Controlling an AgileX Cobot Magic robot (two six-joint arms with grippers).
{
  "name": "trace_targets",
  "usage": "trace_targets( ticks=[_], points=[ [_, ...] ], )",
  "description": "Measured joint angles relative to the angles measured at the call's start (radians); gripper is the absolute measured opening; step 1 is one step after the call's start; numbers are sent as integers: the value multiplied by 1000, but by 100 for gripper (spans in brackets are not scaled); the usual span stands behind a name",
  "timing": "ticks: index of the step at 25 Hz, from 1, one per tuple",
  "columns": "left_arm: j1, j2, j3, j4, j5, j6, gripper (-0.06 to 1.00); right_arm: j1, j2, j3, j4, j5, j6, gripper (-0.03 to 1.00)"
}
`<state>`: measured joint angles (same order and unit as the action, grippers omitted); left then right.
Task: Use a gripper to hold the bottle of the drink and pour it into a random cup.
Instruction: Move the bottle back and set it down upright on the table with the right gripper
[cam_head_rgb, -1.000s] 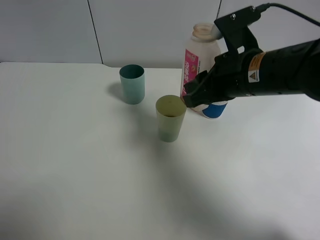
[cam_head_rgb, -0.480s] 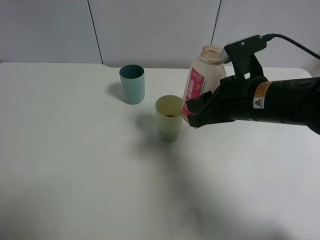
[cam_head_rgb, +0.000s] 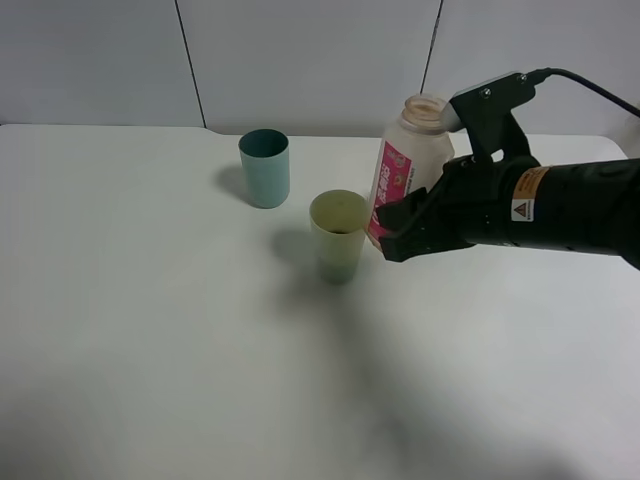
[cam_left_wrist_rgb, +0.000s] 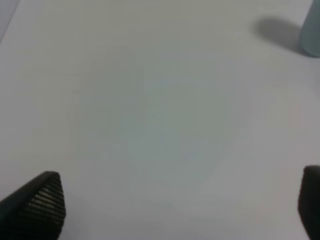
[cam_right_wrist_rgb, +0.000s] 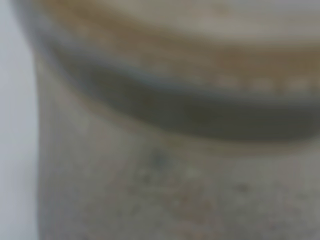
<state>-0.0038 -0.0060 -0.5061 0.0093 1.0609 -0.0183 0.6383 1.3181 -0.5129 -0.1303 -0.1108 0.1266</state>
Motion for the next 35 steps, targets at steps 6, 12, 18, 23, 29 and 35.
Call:
trace_targets(
  ticks=[6, 12, 18, 23, 29, 35],
  points=[
    [0, 0, 0, 0, 0, 0, 93, 0, -85, 0, -1, 62, -3, 37],
    [0, 0, 0, 0, 0, 0, 93, -16, -105, 0, -4, 169, 19, 37],
    [0, 0, 0, 0, 0, 0, 93, -99, -105, 0, -119, 210, 149, 37],
    [0, 0, 0, 0, 0, 0, 93, -138, -103, 2, -168, 208, 183, 37],
    [0, 0, 0, 0, 0, 0, 93, -159, -20, 46, -162, 118, 175, 37],
    [0, 0, 0, 0, 0, 0, 93, -179, 66, 58, -155, 23, 142, 37]
  ],
)
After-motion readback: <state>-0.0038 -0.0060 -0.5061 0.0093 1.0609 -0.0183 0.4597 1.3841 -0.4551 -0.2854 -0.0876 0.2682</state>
